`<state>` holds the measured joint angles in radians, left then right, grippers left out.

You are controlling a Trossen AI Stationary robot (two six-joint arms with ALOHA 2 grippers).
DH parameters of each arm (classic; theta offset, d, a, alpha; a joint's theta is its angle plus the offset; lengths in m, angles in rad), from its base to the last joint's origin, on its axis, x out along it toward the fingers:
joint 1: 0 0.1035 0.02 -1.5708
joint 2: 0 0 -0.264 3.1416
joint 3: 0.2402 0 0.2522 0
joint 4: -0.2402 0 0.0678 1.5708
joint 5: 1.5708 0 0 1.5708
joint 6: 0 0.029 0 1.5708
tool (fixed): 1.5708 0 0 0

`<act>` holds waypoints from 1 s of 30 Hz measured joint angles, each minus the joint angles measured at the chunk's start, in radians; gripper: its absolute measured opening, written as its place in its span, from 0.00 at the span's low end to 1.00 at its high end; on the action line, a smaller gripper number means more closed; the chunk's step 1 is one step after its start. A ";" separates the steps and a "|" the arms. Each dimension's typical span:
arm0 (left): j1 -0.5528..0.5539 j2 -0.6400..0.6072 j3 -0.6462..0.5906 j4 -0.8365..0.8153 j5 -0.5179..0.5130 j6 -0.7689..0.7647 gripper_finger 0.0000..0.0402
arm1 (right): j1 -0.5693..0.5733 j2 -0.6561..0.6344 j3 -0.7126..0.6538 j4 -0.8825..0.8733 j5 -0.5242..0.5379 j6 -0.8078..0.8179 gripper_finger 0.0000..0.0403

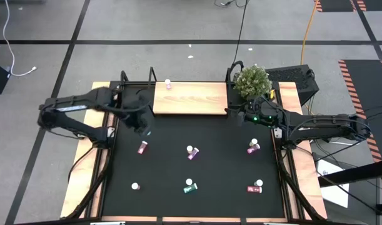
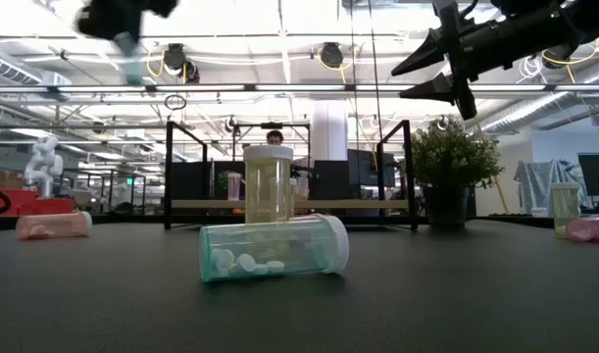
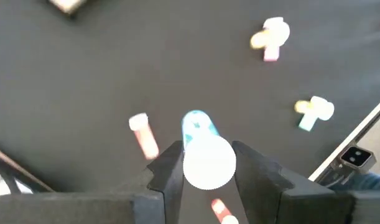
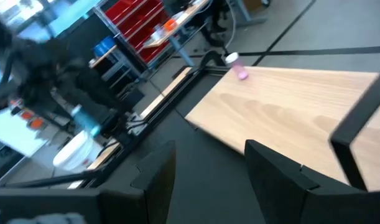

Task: Pick and place medicine bottles onto shelf by color
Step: Put the top left blue medicine bottle on the shelf

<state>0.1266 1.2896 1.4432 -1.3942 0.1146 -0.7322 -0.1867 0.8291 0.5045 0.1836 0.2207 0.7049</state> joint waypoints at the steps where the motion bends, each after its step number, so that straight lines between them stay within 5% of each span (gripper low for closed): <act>1: 0.025 0.041 0.053 -0.015 0.000 0.045 0.32 | 0.000 0.000 0.000 0.004 -0.016 -0.009 0.46; 15: 0.360 0.602 0.739 -0.053 -0.021 0.584 0.32 | 0.001 0.000 0.000 0.007 -0.095 -0.110 0.46; 23: 0.485 0.786 0.818 0.069 -0.037 1.075 0.32 | 0.001 0.000 0.000 0.006 -0.094 -0.085 0.46; 30: 0.567 0.896 0.818 0.125 -0.029 1.175 0.32 | -0.002 0.000 0.000 0.007 0.033 -0.036 0.46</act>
<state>0.6938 2.1854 2.2608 -1.2691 0.0861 0.4426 -0.1886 0.8293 0.5045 0.1902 0.2536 0.6692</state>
